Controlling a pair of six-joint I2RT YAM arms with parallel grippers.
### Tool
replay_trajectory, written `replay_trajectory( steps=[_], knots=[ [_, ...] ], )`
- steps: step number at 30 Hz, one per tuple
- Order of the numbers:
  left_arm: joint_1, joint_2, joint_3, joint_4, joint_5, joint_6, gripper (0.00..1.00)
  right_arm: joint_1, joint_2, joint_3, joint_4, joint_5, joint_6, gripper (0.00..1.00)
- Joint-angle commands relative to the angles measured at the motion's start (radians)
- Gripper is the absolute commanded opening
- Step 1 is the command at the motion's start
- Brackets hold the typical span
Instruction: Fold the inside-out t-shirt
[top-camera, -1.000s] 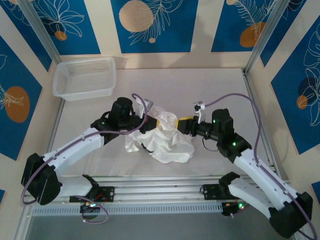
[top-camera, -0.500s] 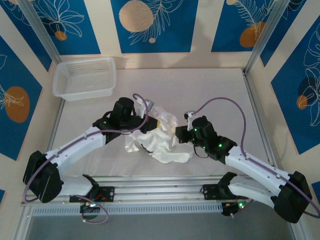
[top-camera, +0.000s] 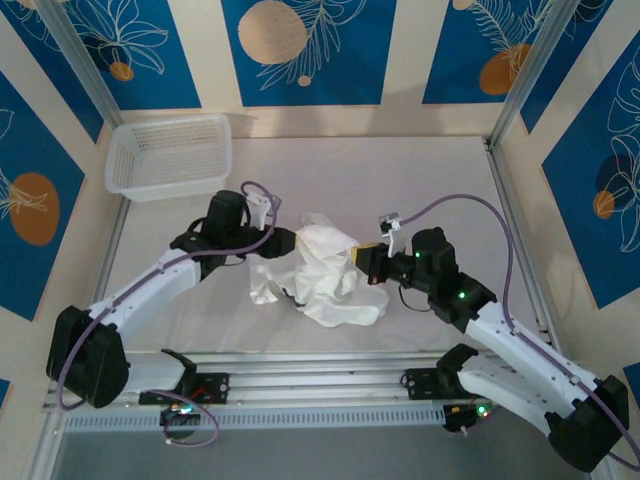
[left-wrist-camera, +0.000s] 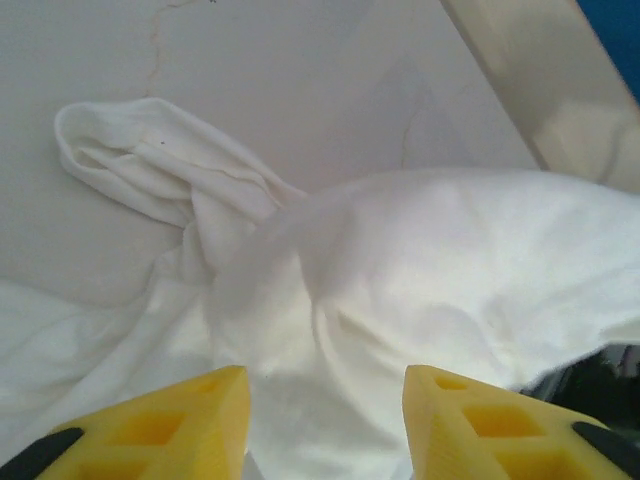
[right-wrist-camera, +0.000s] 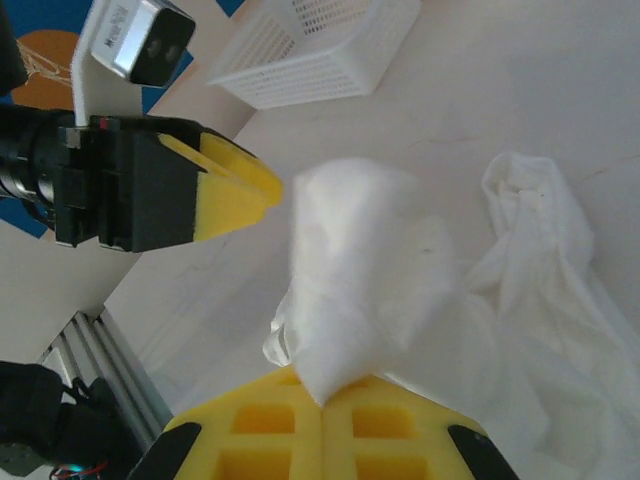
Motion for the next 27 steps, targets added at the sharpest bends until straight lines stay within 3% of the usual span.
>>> replay_trajectory(
  steps=[1,5,9,13,20,25,27],
  knots=[
    [-0.013,-0.127,0.017,-0.075,-0.088,0.089,0.48,-0.007,0.030,0.074,0.002,-0.091,-0.022,0.00],
    [-0.155,-0.206,0.033,-0.104,-0.227,0.174,0.53,-0.007,0.068,0.110,-0.004,-0.114,-0.027,0.00],
    [-0.296,-0.117,0.092,-0.128,-0.348,0.250,0.54,-0.006,0.089,0.127,0.011,-0.142,-0.025,0.00],
    [-0.311,-0.003,0.127,-0.106,-0.398,0.291,0.54,-0.003,0.085,0.141,-0.005,-0.161,-0.020,0.00],
    [-0.314,0.129,0.173,-0.083,-0.306,0.342,0.61,0.000,0.075,0.137,-0.007,-0.166,-0.019,0.00],
    [-0.313,0.137,0.175,-0.083,-0.522,0.294,0.61,0.001,0.080,0.145,-0.026,-0.164,-0.028,0.00],
    [-0.312,0.121,0.171,-0.078,-0.586,0.282,0.54,0.001,0.078,0.149,-0.036,-0.159,-0.034,0.00]
  ],
)
